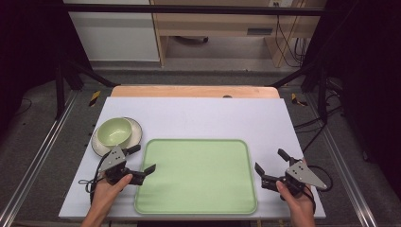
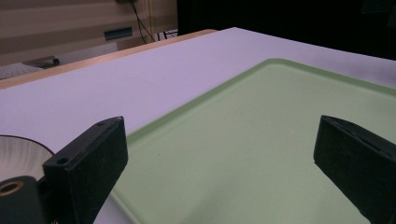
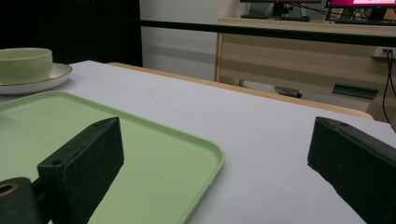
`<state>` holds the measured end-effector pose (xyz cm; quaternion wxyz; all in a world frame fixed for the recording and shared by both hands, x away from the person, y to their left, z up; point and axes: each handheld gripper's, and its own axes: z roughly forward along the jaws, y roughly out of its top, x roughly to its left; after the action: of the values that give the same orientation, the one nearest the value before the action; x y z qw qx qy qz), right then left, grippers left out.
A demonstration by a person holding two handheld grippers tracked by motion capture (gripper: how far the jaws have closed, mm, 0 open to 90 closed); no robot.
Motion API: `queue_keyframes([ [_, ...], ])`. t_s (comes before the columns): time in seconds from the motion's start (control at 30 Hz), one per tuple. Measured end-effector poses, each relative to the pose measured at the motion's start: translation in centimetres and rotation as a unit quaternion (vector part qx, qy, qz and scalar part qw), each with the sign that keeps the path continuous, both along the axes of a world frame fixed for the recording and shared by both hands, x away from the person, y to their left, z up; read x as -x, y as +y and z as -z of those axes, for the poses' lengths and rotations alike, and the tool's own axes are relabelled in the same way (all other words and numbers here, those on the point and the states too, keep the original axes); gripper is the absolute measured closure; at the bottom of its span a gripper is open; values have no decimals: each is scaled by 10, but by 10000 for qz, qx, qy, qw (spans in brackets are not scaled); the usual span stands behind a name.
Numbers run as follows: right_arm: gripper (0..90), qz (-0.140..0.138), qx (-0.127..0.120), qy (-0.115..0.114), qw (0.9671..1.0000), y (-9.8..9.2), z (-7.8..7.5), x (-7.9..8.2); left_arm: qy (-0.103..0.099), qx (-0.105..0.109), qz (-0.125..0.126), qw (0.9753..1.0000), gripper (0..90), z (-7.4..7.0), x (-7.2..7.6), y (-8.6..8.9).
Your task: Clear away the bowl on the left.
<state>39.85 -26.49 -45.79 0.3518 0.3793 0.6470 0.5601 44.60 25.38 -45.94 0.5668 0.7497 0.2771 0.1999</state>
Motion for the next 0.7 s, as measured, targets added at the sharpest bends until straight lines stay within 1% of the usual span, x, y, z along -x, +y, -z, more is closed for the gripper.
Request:
queue_keyframes([
  [0.07, 37, 9, 54, 8, 10000, -1, 1, 0, 26, 39, -33, 10000, 29, 0, -1, 0],
  [0.17, 37, 13, 38, 6, 10000, -1, 0, 2, -12, -24, -60, 10000, 29, -2, -1, 0],
  [0.23, 37, 13, 56, -4, 10000, -1, -1, 3, -21, 3, -107, 9999, 29, -4, -1, 0],
  [0.33, 37, 64, 64, -15, 10000, -3, -1, 4, -125, -51, -132, 9998, 29, -13, -4, -2],
  [0.4, 38, 91, 51, -11, 9999, -4, -1, 4, -216, -93, -89, 9997, 31, -21, -5, -5],
  [0.43, 38, 100, 60, -13, 9999, -4, -1, 4, -242, -138, -72, 9996, 31, -25, -6, -6],
  [0.47, 37, 103, 72, -12, 9999, -5, -1, 4, -260, -135, -69, 9995, 31, -27, -6, -6],
  [0.53, 37, 119, 73, -31, 9999, -5, -1, 4, -251, -110, -55, 9996, 32, -29, -7, -7],
  [0.6, 36, 134, 52, -28, 9999, -6, -1, 4, -220, -151, -86, 9996, 32, -34, -12, -7],
  [0.7, 33, 166, 23, -4, 9999, -6, -1, 3, -259, -211, -103, 9994, 32, -41, -21, -8],
])
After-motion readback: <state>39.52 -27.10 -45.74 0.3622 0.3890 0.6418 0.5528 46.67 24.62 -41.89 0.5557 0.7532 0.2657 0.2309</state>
